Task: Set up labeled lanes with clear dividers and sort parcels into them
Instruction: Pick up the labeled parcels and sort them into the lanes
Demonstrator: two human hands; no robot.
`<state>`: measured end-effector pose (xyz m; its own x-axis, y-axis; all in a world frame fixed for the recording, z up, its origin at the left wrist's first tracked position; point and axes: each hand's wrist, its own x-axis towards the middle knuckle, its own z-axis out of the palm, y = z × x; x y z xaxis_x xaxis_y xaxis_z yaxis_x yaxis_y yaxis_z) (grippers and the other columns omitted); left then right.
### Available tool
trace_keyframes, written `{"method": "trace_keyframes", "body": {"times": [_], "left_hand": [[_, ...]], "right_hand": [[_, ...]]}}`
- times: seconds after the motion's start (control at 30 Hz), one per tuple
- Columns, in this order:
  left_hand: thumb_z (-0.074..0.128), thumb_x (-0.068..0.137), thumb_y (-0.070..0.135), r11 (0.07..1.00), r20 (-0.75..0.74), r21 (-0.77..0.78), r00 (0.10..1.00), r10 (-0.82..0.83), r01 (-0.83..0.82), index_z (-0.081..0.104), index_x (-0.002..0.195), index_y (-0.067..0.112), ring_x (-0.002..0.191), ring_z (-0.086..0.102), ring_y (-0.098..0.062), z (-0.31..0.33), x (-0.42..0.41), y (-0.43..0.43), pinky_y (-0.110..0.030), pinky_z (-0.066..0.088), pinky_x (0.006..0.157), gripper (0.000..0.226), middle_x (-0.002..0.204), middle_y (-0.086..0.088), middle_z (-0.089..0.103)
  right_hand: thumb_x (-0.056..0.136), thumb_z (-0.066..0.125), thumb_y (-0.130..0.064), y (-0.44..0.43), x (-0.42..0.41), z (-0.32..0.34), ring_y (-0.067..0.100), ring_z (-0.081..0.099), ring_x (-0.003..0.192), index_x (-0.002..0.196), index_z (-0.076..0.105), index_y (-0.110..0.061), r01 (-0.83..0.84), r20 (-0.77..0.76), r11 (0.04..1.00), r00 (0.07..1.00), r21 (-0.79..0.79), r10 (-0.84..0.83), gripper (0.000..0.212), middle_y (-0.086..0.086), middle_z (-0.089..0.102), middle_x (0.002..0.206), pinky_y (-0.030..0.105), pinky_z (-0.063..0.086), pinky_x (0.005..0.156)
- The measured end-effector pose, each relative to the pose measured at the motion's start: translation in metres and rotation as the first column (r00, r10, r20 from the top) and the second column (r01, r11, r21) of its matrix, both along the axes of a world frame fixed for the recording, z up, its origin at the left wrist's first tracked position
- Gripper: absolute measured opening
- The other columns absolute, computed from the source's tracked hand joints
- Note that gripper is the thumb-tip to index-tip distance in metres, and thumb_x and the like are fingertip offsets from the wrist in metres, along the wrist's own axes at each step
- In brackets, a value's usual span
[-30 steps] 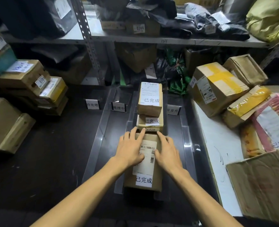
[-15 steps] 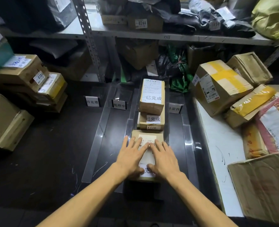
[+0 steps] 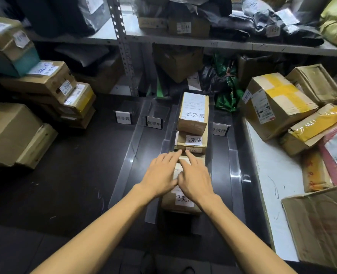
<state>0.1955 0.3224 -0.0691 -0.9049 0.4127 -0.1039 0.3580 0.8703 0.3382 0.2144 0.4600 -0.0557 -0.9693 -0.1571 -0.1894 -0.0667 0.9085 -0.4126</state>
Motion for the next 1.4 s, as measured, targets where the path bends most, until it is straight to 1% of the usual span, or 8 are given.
{"method": "trace_keyframes", "body": {"times": [0.17,0.3,0.47,0.67,0.83,0.93,1.13,1.4], "left_hand": [[0.062,0.092,0.038,0.903,0.088,0.326,0.96,0.265,-0.279,0.022,0.155,0.02,0.142,0.032,-0.018,0.04,0.001,-0.054,-0.039,0.031,0.116,0.077,0.157,-0.001,0.033],[0.064,0.09,0.031,0.868,-0.012,0.372,0.933,0.359,-0.329,0.042,0.144,0.024,0.132,0.044,-0.015,0.079,0.015,-0.121,-0.038,0.038,0.111,0.058,0.144,0.001,0.046],[0.064,0.09,0.024,0.829,-0.121,0.421,0.883,0.454,-0.369,0.057,0.131,0.024,0.117,0.053,-0.009,0.118,0.055,-0.214,-0.031,0.044,0.101,0.041,0.13,0.008,0.057],[0.065,0.091,0.022,0.718,-0.124,0.466,0.766,0.631,-0.516,0.063,0.121,0.03,0.104,0.057,0.002,0.145,0.104,-0.331,-0.022,0.045,0.095,0.031,0.114,0.016,0.062],[0.063,0.088,0.032,0.623,-0.112,0.506,0.671,0.733,-0.596,0.064,0.114,0.037,0.098,0.06,0.003,0.161,0.138,-0.428,-0.025,0.048,0.091,0.026,0.104,0.025,0.061],[0.063,0.089,0.025,0.568,-0.101,0.547,0.626,0.774,-0.615,0.064,0.109,0.04,0.102,0.06,-0.001,0.16,0.154,-0.476,-0.03,0.051,0.092,0.025,0.106,0.021,0.062],[0.063,0.091,0.023,0.523,-0.054,0.545,0.595,0.802,-0.656,0.065,0.113,0.036,0.105,0.059,-0.002,0.14,0.141,-0.552,-0.032,0.051,0.094,0.025,0.108,0.019,0.063],[0.063,0.089,0.024,0.53,0.005,0.531,0.628,0.778,-0.661,0.066,0.114,0.031,0.107,0.059,-0.002,0.117,0.049,-0.651,-0.031,0.049,0.097,0.026,0.116,0.015,0.065]], "right_hand": [[0.102,0.046,-0.022,-0.038,-0.02,0.045,0.023,0.05,0.128,0.132,0.06,-0.015,-0.079,-0.128,0.939,0.991,-0.334,0.037,0.033,0.006,0.059,0.134,0.037,0.037,0.11],[0.102,0.047,-0.032,-0.09,-0.025,0.085,0.014,0.057,0.118,0.127,0.062,-0.022,-0.205,-0.228,0.818,0.969,-0.537,0.093,0.03,-0.002,0.064,0.126,0.044,0.045,0.104],[0.101,0.048,-0.036,-0.167,-0.023,0.126,0.006,0.058,0.115,0.13,0.059,-0.025,-0.37,-0.286,0.668,0.928,-0.646,0.237,0.033,-0.009,0.064,0.125,0.029,0.046,0.1],[0.103,0.051,-0.032,-0.285,-0.012,0.161,0.014,0.06,0.118,0.135,0.056,-0.019,-0.508,-0.294,0.625,0.859,-0.593,0.418,0.035,0.0,0.065,0.129,0.037,0.047,0.104],[0.104,0.047,-0.037,-0.38,-0.003,0.174,0.019,0.059,0.119,0.135,0.058,-0.015,-0.591,-0.302,0.609,0.802,-0.529,0.516,0.039,0.005,0.065,0.129,0.039,0.045,0.103],[0.103,0.048,-0.04,-0.428,0.0,0.171,0.015,0.057,0.123,0.14,0.052,-0.019,-0.573,-0.26,0.602,0.808,-0.556,0.529,0.043,0.003,0.063,0.134,0.038,0.045,0.106],[0.102,0.048,-0.044,-0.505,-0.02,0.148,0.017,0.054,0.128,0.141,0.052,-0.02,-0.602,-0.2,0.637,0.783,-0.482,0.589,0.046,0.004,0.061,0.136,0.04,0.043,0.108],[0.102,0.046,-0.047,-0.607,-0.103,0.107,0.019,0.055,0.124,0.137,0.053,-0.021,-0.535,-0.106,0.721,0.828,-0.44,0.55,0.045,0.003,0.06,0.136,0.039,0.045,0.104]]}}
